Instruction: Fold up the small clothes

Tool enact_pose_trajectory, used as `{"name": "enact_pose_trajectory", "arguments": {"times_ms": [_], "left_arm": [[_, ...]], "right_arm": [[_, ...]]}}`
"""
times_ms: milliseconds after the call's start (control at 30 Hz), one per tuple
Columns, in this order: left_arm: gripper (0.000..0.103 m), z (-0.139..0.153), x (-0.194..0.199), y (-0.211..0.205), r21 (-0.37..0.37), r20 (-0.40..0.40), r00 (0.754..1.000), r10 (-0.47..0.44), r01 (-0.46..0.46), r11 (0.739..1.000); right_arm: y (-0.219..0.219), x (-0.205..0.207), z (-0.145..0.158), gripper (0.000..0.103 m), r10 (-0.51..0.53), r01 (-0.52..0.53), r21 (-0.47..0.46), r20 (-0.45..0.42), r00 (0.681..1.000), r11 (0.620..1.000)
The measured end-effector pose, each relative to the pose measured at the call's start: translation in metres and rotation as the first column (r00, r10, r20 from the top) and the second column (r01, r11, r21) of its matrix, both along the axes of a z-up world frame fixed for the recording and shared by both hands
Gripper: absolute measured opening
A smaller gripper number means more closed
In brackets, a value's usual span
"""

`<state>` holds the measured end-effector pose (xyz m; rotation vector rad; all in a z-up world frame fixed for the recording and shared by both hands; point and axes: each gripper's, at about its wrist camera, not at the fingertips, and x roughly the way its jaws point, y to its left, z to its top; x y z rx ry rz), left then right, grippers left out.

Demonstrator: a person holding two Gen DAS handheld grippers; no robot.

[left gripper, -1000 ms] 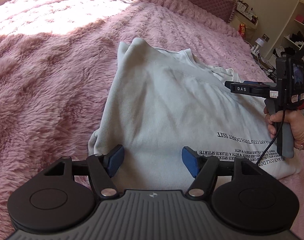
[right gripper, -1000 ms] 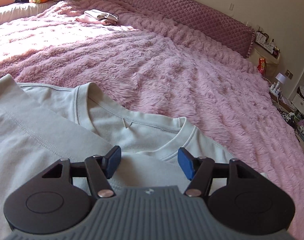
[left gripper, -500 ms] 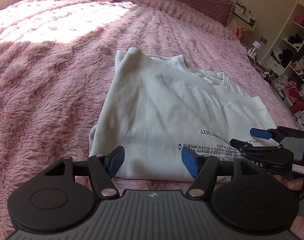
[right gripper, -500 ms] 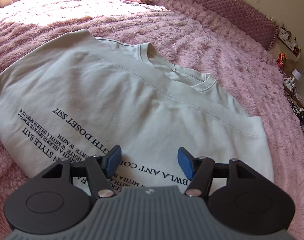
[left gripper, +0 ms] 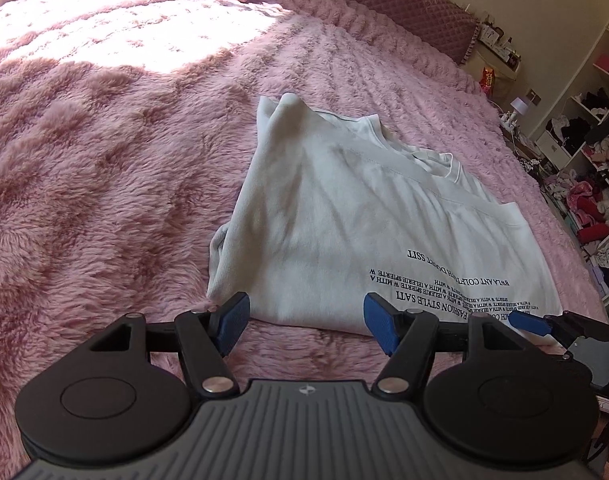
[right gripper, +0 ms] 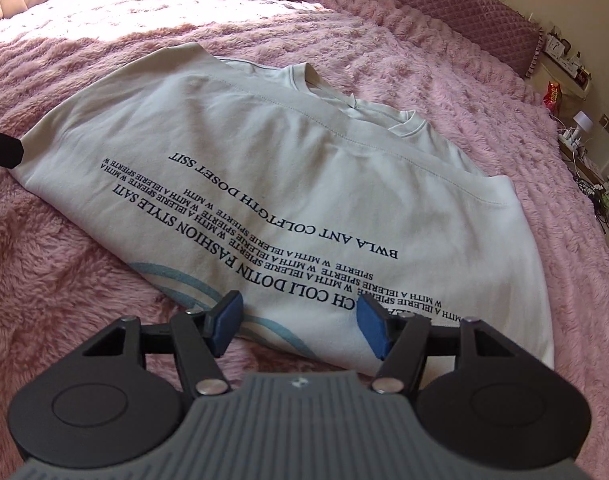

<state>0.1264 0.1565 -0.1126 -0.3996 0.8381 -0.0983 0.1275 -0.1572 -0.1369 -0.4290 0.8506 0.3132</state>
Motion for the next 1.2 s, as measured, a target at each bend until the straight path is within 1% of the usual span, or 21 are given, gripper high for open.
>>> {"name": "enact_pose_trajectory", "arguments": {"times_ms": [33,100,167,233,300,367,433,533,600,667,767,900,933,1000,1067,1133,1200], "left_arm": [[0.077,-0.003,0.003,0.002,-0.012,-0.004,1.0,0.0,0.0,1.0],[0.077,-0.011,0.01,0.006,-0.013,-0.042,0.999,0.013,-0.014,1.0],[0.073,-0.021,0.016,0.009,-0.016,-0.081,0.997,0.014,-0.015,1.0],[0.072,-0.028,0.017,0.013,-0.042,-0.102,0.995,0.017,-0.021,0.999],[0.072,-0.025,0.015,0.015,-0.06,-0.096,0.995,0.017,-0.023,0.998],[0.072,-0.017,0.013,0.019,-0.074,-0.07,0.997,0.017,-0.022,0.997],[0.073,-0.006,0.013,0.027,-0.085,-0.032,0.999,0.03,-0.033,0.996],[0.073,0.001,0.022,0.044,-0.093,-0.02,0.998,0.056,-0.058,0.994],[0.073,0.001,0.031,0.057,-0.088,-0.024,0.996,0.083,-0.085,0.993],[0.073,0.0,0.041,0.066,-0.087,-0.025,0.996,0.087,-0.089,0.992],[0.073,-0.004,0.056,0.077,-0.114,-0.033,0.996,0.081,-0.084,0.99],[0.073,-0.015,0.079,0.085,-0.169,-0.038,0.998,0.056,-0.061,0.984],[0.073,-0.019,0.086,0.087,-0.204,-0.03,0.999,0.043,-0.048,0.978],[0.073,-0.03,0.099,0.093,-0.285,-0.034,0.999,0.031,-0.039,0.958],[0.073,-0.042,0.115,0.097,-0.33,-0.05,0.998,0.025,-0.04,0.943],[0.073,-0.05,0.131,0.099,-0.346,-0.056,0.998,0.012,-0.031,0.938],[0.073,-0.055,0.145,0.098,-0.364,-0.049,0.999,-0.009,-0.009,0.931]], "right_arm": [[0.001,0.003,-0.001,0.06,0.0,0.0,-0.007,-0.009,1.0,1.0],[0.003,0.006,-0.003,0.061,0.001,-0.001,-0.017,-0.015,1.0,1.0],[0.004,0.007,-0.003,0.061,0.002,-0.003,-0.025,-0.018,1.0,1.0],[0.005,0.008,0.0,0.06,-0.003,0.002,-0.029,-0.019,1.0,1.0],[0.006,0.007,0.007,0.06,-0.025,0.025,-0.018,-0.001,1.0,1.0],[0.011,0.001,0.017,0.06,-0.021,0.02,0.028,0.036,0.999,0.999],[0.023,-0.007,0.026,0.061,0.017,-0.022,0.069,0.071,0.997,0.997],[0.056,-0.024,0.034,0.062,0.118,-0.13,0.094,0.125,0.985,0.987],[0.083,-0.037,0.034,0.064,0.198,-0.213,0.082,0.159,0.967,0.974],[0.108,-0.048,0.03,0.066,0.274,-0.29,0.069,0.178,0.945,0.955],[0.138,-0.056,0.019,0.066,0.336,-0.348,0.051,0.161,0.928,0.936],[0.166,-0.059,-0.001,0.066,0.37,-0.373,-0.013,0.157,0.916,0.928],[0.17,-0.057,-0.006,0.066,0.375,-0.376,-0.021,0.149,0.915,0.926],[0.178,-0.054,-0.014,0.066,0.374,-0.372,-0.04,0.144,0.916,0.927],[0.185,-0.055,-0.018,0.069,0.389,-0.382,-0.076,0.18,0.903,0.921],[0.194,-0.056,-0.022,0.07,0.411,-0.393,-0.121,0.219,0.885,0.912],[0.201,-0.056,-0.025,0.071,0.431,-0.407,-0.145,0.252,0.866,0.902]]}}
